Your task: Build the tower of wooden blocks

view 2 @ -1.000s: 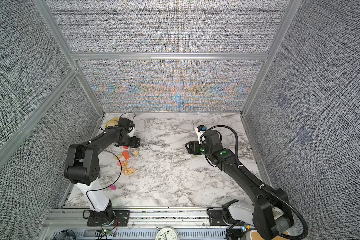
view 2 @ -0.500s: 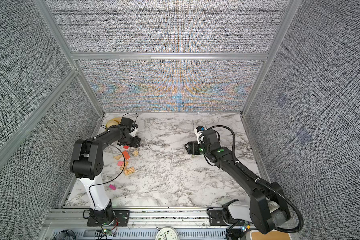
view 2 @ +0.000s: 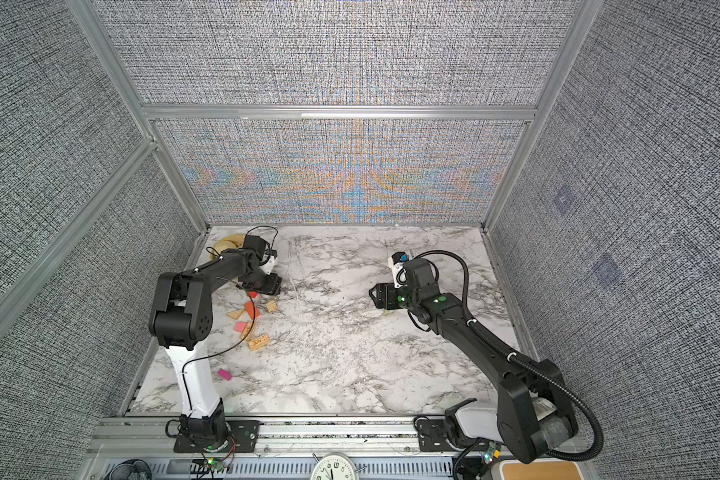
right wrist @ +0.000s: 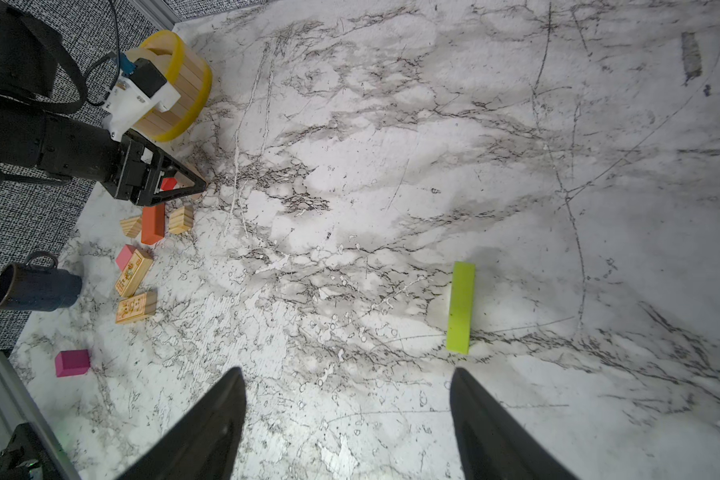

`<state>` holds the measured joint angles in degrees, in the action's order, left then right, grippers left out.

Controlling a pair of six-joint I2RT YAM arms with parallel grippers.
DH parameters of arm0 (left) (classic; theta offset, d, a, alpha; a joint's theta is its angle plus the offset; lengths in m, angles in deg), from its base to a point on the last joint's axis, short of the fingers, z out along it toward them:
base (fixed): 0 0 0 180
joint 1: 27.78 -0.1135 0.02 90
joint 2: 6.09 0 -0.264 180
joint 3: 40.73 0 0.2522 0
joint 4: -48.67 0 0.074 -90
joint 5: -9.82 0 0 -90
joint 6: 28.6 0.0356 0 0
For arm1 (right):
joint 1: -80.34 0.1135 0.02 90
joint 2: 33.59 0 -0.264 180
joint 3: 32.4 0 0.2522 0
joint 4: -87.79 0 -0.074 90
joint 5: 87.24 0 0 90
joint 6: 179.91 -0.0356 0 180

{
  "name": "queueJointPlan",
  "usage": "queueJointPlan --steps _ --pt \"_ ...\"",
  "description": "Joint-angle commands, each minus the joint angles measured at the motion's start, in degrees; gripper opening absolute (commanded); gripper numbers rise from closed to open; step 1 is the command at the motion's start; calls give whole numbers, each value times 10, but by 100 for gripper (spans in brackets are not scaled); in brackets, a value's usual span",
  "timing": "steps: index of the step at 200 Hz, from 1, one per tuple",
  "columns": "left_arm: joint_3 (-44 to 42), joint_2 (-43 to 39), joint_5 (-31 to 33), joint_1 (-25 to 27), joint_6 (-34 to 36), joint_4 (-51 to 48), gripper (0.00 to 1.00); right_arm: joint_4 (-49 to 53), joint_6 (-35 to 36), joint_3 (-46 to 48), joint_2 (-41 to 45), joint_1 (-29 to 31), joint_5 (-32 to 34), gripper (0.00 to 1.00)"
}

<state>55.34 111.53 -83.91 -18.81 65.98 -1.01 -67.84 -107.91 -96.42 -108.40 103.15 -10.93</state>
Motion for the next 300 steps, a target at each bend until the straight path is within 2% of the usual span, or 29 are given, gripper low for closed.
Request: queueJointPlan --steps 1,58,111,159,204,223,252,300 --pt "0 0 -13 0 11 -11 66 0 5 -7 0 0 6 78" --pt "9 -18 -25 0 23 -31 53 5 6 -8 3 -2 7 78" --pt "69 -43 -87 17 45 -82 48 11 2 0 24 -26 5 78" --pt "121 -56 -92 89 68 -106 48 -15 -26 31 43 -94 -56 78" --pt "139 -67 -128 147 48 -80 48 -39 -43 46 40 -120 -79 78" --pt "121 -77 -144 185 86 -50 48 -40 -48 46 32 -129 -88 78" --pt "146 -58 -155 241 128 -68 48 -41 -54 50 29 -147 -99 78" --pt "198 13 -169 275 178 -86 48 -55 -65 64 20 -178 -108 78"
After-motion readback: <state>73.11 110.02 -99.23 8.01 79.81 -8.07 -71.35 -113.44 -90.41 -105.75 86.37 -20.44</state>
